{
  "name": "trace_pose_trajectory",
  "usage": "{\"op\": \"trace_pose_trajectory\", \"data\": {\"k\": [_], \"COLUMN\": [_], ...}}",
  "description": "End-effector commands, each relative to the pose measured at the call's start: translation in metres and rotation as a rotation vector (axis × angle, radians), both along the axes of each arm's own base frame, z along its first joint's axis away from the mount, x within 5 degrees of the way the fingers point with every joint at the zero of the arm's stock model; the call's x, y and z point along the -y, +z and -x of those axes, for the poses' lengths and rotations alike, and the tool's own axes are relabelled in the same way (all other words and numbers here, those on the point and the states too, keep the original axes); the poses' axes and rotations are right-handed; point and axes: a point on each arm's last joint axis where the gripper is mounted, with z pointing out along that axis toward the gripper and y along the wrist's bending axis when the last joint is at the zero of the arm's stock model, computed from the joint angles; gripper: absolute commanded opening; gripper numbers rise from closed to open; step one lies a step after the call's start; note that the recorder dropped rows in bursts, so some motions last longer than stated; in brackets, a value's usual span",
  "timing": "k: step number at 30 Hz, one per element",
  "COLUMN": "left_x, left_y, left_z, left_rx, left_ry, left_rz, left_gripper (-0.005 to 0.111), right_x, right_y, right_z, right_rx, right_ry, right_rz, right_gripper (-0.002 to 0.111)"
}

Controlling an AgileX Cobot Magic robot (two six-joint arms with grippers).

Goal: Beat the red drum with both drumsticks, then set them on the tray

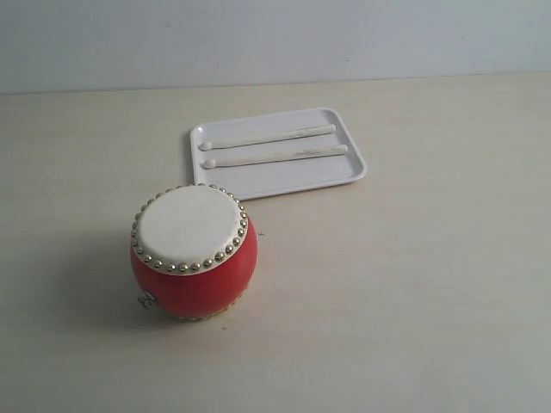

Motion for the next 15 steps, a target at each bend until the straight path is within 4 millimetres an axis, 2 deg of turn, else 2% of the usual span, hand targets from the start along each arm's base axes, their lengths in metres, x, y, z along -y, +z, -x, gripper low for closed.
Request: {"op": "trace_pose_trajectory", "data": {"k": [1,9,13,15], "left_x": [0.000,-0.005,-0.016,-0.022], "left_y": [0.001,0.005,0.008,0.010], "left_z": [0.000,0.006,0.009,0.010], "left_rx": [0.015,0.051,0.095,0.143], "left_ry": [0.001,0.018,0.133,0.195], "left_rz": [0.015,0.033,0.042,-0.015], "left_gripper": [0.000,0.000,0.000,0.000], "right_x": [0.000,0.000,0.000,0.000], "right_y": [-0.002,-0.002,-0.002,-0.002], "right_z": [0.000,0.000,0.001,0.001], "right_rx": [-0.002,-0.009,-0.012,-0.012], "right_ry": [0.002,0.002,0.003,0.003], "right_rz": [0.005,0.008,0.001,0.001], "right_gripper": [0.000,0.000,0.000,0.000]}}
